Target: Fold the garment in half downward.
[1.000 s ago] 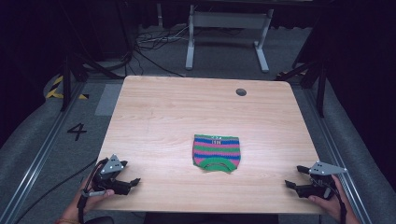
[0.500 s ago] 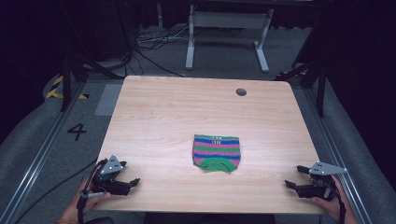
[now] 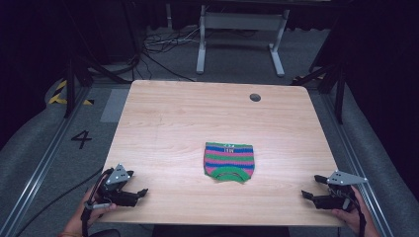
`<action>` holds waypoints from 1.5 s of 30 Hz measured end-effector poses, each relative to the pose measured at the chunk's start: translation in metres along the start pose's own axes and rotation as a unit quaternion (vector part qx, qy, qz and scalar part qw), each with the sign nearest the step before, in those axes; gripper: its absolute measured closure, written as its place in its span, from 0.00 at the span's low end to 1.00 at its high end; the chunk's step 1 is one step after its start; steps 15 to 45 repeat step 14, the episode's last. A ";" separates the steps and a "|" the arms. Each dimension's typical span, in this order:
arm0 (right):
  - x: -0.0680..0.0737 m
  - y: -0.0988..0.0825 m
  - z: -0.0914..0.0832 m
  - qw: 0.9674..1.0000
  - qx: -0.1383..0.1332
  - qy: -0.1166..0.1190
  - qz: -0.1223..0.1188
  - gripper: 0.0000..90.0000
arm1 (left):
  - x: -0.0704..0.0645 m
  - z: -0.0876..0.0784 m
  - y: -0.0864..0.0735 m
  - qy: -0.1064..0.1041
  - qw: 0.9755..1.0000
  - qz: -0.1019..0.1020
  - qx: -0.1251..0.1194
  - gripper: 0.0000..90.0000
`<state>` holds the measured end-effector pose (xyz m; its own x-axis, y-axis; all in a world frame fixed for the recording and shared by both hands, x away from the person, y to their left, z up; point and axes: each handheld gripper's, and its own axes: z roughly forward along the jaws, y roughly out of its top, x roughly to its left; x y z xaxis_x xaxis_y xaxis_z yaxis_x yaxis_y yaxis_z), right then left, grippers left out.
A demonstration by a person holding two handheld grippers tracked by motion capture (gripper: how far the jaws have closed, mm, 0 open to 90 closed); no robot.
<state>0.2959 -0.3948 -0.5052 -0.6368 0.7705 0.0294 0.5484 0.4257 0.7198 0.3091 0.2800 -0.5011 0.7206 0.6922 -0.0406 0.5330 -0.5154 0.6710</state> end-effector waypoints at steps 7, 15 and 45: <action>0.000 0.000 0.000 1.000 0.000 0.000 0.000 0.19 | 0.001 0.000 0.001 0.004 1.000 -0.003 0.001 0.17; 0.000 0.000 0.000 1.000 0.000 0.000 0.000 0.19 | 0.001 0.002 0.002 0.006 1.000 -0.003 0.002 0.16; 0.000 0.000 0.000 1.000 0.000 0.000 0.000 0.19 | 0.001 0.002 0.002 0.006 1.000 -0.003 0.002 0.16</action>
